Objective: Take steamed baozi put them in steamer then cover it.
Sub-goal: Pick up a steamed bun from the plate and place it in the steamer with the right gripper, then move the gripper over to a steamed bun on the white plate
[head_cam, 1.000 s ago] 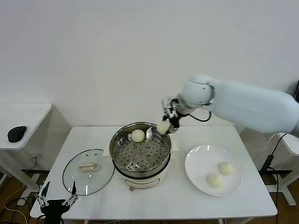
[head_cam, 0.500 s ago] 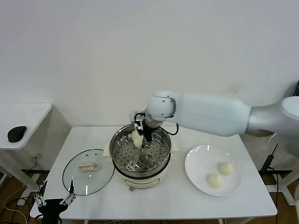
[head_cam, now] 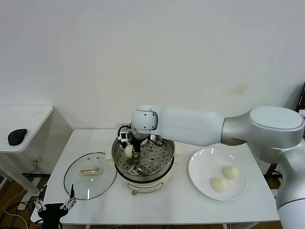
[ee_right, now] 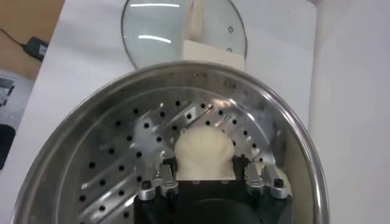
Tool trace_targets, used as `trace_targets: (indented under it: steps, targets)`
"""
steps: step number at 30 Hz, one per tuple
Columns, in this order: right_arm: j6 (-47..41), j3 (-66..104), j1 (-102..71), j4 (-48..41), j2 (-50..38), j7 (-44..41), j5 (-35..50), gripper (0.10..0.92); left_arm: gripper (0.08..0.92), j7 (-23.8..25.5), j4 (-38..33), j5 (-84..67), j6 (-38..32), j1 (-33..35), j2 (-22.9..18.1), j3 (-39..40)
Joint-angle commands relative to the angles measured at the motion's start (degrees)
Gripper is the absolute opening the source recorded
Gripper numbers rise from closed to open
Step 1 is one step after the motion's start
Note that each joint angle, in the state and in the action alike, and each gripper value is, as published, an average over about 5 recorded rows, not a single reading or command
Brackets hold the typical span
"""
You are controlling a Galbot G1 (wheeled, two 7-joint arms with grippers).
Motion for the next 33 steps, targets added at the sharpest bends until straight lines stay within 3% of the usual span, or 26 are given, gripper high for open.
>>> trace_targets:
  steps: [1, 5, 13, 20, 33]
  targets:
    - [-0.6, 0.3, -1.5, -3.6, 3.0, 0.9, -0.2, 0.568, 0.823, 0.0, 0.0, 0.0, 0.0, 0.0, 0.1, 0.0]
    - [-0.5, 0.4, -2.0, -4.7, 3.4, 0.9, -0.7, 0.606, 0.823, 0.0, -0.1, 0.0, -0.1, 0.2, 0.1, 0.0]
    - [-0.3, 0.8, 0.4, -2.4, 0.3, -1.3, -0.4, 0.803, 0.823, 0.0, -0.2, 0.0, -0.1, 0.2, 0.1, 0.0]
    - [3.1, 2.5, 10.1, 7.6, -10.5, -10.4, -1.9, 0.822, 0.823, 0.0, -0.3, 0.0, -0.1, 0.1, 0.2, 0.1]
    - [15.0, 0.5, 14.2, 26.2, -42.5, -20.8, -17.6, 0.823, 0.823, 0.2, -0.2, 0.3, 0.0, -0.3, 1.2, 1.2]
